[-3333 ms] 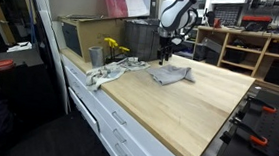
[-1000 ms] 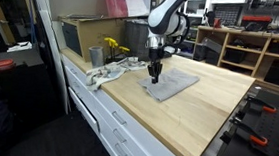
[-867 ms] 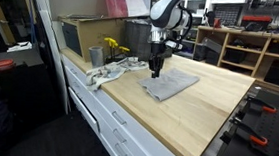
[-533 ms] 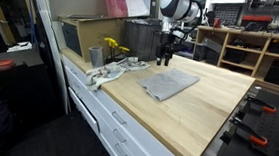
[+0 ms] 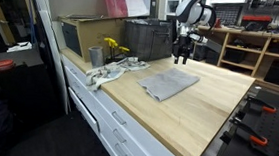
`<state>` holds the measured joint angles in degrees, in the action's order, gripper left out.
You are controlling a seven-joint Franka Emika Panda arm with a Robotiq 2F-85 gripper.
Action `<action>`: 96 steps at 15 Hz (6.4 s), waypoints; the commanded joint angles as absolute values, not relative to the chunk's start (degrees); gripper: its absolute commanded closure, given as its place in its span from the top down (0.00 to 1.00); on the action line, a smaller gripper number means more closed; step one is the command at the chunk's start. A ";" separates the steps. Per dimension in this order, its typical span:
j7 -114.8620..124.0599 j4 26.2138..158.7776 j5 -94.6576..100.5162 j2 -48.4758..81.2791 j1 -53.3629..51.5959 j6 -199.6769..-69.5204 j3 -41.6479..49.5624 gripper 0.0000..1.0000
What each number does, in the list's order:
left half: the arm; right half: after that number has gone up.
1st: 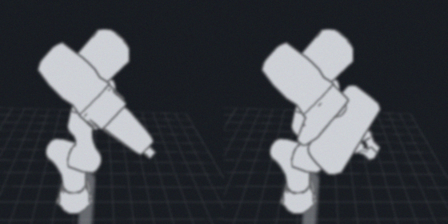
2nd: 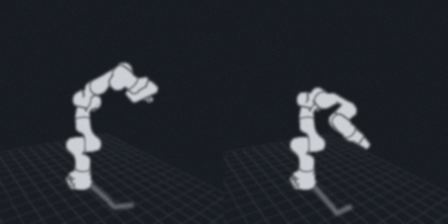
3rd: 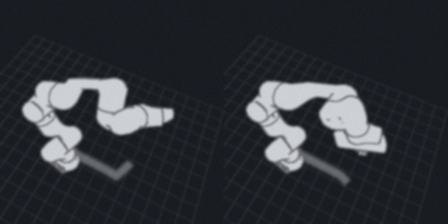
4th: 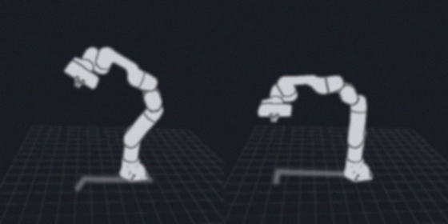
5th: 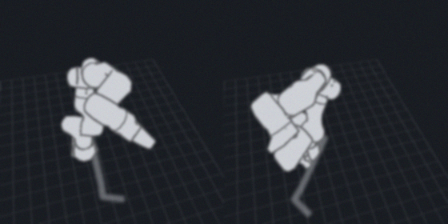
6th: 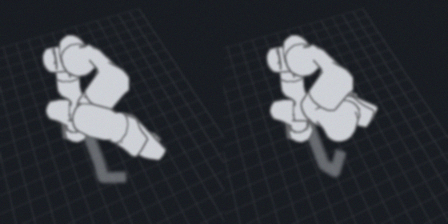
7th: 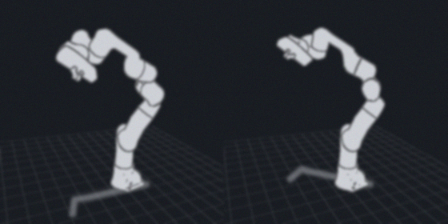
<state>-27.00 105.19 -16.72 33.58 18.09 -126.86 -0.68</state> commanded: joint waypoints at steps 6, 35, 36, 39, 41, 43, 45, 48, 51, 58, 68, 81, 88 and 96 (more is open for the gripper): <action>-31.26 97.35 -7.41 42.74 21.50 -126.45 2.57 1.00; -29.42 92.49 -18.15 49.28 26.73 -123.35 -3.26 0.73; -29.60 92.72 -18.61 49.11 26.88 -123.40 -3.38 0.73; -29.55 93.36 -19.59 48.52 26.97 -123.56 -3.39 0.58; -29.65 94.17 -20.24 47.60 27.03 -123.79 -3.32 0.42; -29.56 95.57 -20.63 46.18 26.90 -124.68 -2.95 0.27; -28.96 97.58 -20.26 44.11 26.41 -126.49 -2.11 0.11; -26.94 100.63 -19.27 40.85 25.26 -129.28 -0.63 0.00; -23.20 104.24 -17.23 37.32 22.54 -133.08 1.05 0.02; -8.35 110.17 -4.46 31.35 10.25 -138.51 5.55 0.02; 7.64 108.68 10.49 29.93 -2.60 -134.77 7.21 0.02; 20.68 106.67 17.59 30.65 -14.09 -131.63 6.15 0.02; 24.19 106.48 19.13 30.63 -17.38 -131.12 4.81 0.61; 13.71 105.04 11.32 31.37 -8.48 -130.03 3.29 1.00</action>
<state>19.91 105.78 14.78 31.34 -13.63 -132.41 4.80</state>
